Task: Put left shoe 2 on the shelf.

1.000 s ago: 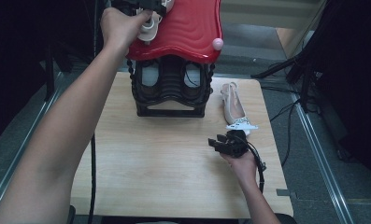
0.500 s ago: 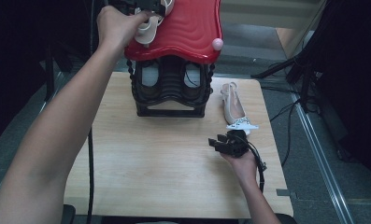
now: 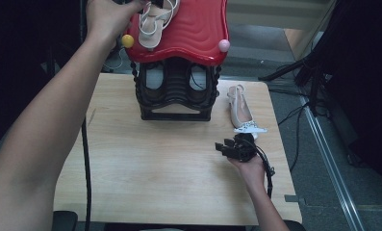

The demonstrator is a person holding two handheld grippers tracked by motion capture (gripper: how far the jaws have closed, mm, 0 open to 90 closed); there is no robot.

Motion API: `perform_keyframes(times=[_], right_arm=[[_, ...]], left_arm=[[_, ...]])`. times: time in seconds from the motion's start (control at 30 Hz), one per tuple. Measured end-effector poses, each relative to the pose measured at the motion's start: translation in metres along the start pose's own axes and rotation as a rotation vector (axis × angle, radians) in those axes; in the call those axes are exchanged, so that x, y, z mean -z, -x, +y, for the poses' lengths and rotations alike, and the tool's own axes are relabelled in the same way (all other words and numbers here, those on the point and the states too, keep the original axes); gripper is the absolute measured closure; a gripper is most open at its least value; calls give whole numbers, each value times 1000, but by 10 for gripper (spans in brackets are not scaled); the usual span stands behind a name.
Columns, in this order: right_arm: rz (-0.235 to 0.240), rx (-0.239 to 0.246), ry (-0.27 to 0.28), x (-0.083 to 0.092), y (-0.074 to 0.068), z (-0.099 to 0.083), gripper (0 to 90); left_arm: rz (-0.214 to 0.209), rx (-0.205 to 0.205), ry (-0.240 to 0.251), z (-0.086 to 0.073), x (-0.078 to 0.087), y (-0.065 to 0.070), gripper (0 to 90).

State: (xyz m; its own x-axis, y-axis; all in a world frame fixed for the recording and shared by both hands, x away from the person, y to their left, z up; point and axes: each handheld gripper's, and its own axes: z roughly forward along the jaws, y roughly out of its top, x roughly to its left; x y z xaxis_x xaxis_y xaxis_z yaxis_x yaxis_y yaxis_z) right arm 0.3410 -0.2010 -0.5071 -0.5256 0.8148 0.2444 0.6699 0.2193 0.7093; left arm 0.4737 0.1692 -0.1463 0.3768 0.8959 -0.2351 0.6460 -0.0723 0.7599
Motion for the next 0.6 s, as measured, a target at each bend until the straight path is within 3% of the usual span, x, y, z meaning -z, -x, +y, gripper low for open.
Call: perform_keyframes(times=[0.1,0.2,0.37,0.6], right_arm=[[2,-2,-1,1,0,0,526],[3,-5,-2,1,1,0,526],[3,-4,6,2,1,0,530],[4,15,17,1,0,-1,543]], left_arm=[[-19,22,-4,1,7,-5,262],[1,14,12,0,14,-12,293],[-9,28,28,-4,27,-27,322],[-5,27,7,-17,32,-45,337]])
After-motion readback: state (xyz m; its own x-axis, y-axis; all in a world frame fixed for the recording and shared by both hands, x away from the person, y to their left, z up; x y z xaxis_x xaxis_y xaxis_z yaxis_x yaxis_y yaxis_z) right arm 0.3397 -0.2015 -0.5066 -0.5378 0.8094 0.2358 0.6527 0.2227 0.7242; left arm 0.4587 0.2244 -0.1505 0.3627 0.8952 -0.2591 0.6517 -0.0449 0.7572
